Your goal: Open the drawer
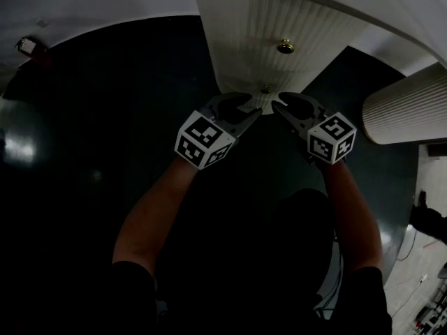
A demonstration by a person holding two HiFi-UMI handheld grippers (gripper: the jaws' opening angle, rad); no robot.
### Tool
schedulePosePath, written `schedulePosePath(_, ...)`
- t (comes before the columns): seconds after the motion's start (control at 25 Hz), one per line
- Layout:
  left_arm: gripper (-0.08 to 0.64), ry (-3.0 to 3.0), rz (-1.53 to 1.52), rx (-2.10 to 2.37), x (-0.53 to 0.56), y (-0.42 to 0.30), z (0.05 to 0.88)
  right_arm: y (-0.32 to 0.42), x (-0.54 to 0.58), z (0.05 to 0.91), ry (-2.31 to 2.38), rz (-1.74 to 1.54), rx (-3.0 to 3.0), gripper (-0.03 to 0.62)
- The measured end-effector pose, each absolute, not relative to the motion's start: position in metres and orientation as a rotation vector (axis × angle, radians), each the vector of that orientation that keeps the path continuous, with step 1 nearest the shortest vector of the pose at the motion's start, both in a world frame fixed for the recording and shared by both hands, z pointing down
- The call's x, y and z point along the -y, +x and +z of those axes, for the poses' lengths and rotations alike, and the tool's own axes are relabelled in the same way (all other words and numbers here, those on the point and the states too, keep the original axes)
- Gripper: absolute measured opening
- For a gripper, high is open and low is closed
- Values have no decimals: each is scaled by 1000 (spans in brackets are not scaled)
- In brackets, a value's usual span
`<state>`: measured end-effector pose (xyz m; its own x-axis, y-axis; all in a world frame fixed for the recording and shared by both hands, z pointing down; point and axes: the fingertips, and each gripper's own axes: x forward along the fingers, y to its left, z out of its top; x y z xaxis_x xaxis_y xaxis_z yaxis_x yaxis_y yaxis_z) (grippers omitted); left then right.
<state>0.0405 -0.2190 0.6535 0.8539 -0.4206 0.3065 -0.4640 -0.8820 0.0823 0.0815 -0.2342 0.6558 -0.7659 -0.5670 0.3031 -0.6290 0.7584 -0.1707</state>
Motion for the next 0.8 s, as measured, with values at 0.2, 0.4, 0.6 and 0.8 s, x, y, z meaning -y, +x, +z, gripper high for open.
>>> schedulePosePath(0.2, 184, 2833, 378, 658, 239, 49, 673, 83, 246, 673, 958, 362, 2724, 75)
schedulePosePath(0.4, 179, 2868, 418, 586, 251, 57, 686, 73, 254, 685, 935, 260, 2678, 75)
schedulePosePath(0.6, 129, 2902, 494, 549, 260, 58, 698, 71, 264, 693, 946, 247, 2640, 75)
schedulePosePath(0.8, 123, 2894, 493, 539, 271, 60, 701, 70, 270, 703, 936, 248, 2637, 73)
